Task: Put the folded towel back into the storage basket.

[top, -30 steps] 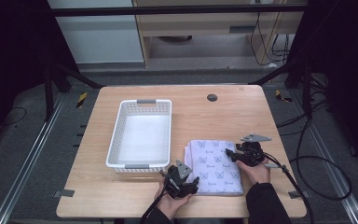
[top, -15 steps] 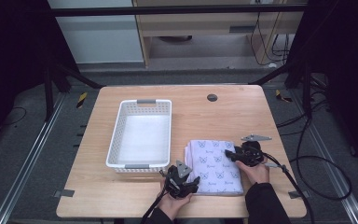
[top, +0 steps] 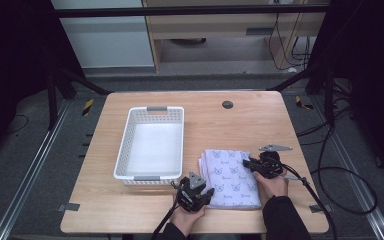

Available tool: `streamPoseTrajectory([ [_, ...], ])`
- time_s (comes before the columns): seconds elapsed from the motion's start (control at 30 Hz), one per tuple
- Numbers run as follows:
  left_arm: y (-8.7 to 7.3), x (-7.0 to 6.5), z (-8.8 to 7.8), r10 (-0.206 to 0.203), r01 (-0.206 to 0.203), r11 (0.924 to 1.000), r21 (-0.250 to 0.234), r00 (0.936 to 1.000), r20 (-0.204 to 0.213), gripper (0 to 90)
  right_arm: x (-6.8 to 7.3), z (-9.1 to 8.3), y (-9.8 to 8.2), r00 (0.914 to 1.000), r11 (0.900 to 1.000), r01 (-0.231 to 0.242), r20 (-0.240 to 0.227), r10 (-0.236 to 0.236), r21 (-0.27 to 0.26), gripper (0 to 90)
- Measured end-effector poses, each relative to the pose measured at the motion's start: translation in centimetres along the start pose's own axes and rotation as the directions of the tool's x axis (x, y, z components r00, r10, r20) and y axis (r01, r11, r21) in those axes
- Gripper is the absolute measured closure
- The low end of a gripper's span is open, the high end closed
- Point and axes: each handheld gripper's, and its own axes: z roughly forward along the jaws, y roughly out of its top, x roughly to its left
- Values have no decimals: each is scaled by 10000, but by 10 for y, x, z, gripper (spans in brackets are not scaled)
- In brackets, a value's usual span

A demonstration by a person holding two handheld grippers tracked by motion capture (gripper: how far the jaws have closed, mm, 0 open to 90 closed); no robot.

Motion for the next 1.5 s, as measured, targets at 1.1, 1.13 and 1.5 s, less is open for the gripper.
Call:
streamPoseTrajectory([
  [1.1,36,2,-72,1201,-1202,9843,-1294,9927,-81,757,38,-71,31,9911,9677,1197,-303,-1295,-2217,754],
  [1.13,36,2,-72,1201,-1202,9843,-1294,9927,-81,757,39,-72,32,9908,9665,1219,-304,-1321,-2258,754],
  [1.5,47,8,-92,1338,-1347,9770,-1655,9909,-171,757,54,-82,44,9872,9531,1473,-199,-1581,-2645,754],
])
